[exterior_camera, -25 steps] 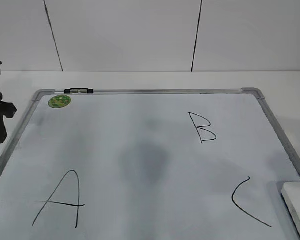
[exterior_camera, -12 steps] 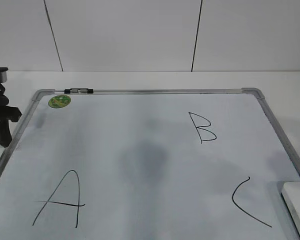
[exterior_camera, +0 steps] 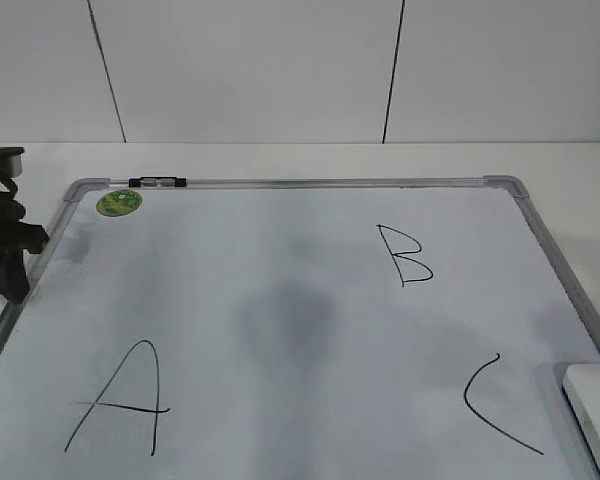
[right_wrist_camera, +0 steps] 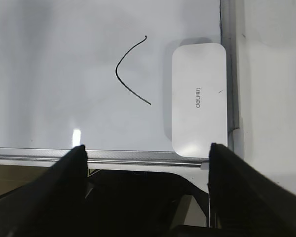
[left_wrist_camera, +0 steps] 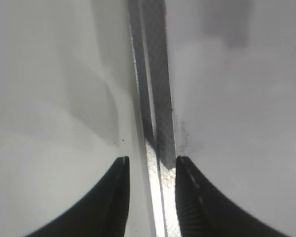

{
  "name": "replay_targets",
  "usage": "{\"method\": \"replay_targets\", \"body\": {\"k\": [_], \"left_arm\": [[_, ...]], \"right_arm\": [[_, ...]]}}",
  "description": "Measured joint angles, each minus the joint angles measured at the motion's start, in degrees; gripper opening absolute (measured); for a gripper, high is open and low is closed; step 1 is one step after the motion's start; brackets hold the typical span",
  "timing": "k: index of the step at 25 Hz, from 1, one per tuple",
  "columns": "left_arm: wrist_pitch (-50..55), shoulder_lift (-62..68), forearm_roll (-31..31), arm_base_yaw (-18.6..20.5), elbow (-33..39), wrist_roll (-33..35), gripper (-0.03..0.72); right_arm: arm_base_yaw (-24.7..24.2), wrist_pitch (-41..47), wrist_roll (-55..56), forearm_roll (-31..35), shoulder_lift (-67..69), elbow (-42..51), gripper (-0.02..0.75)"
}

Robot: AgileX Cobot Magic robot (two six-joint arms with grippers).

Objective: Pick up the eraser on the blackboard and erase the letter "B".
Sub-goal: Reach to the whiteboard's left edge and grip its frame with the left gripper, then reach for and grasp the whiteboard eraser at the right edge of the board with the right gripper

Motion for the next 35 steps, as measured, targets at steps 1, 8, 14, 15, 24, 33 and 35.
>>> {"method": "replay_targets", "body": {"k": [1, 8, 14, 15, 24, 33, 35], "left_arm": [[0.0, 0.0, 0.0, 0.0, 0.0, 0.0, 0.237], [-0.09, 0.0, 0.1, 0.0, 0.0, 0.0, 0.236], [-0.35, 0.11, 0.1, 0.0, 0.0, 0.03, 0.235], [-0.35, 0.33, 0.1, 0.0, 0.0, 0.03, 0.235], [-0.05, 2.17, 0.1, 0.0, -0.51, 0.12, 0.235], [0.09, 2.17, -0.53, 0.0, -0.61, -0.3, 0.036], [0.09, 2.17, -0.66, 0.0, -0.61, -0.71, 0.027]], "right_arm": [[0.0, -0.11, 0.0, 0.0, 0.0, 0.0, 0.584], [0.0, -0.11, 0.0, 0.0, 0.0, 0.0, 0.584], [0.0, -0.11, 0.0, 0.0, 0.0, 0.0, 0.584], [0.0, -0.11, 0.0, 0.0, 0.0, 0.0, 0.584], [0.0, -0.11, 0.0, 0.0, 0.0, 0.0, 0.584], [0.0, -0.11, 0.0, -0.09, 0.0, 0.0, 0.585], [0.0, -0.11, 0.0, -0.09, 0.0, 0.0, 0.584]]}}
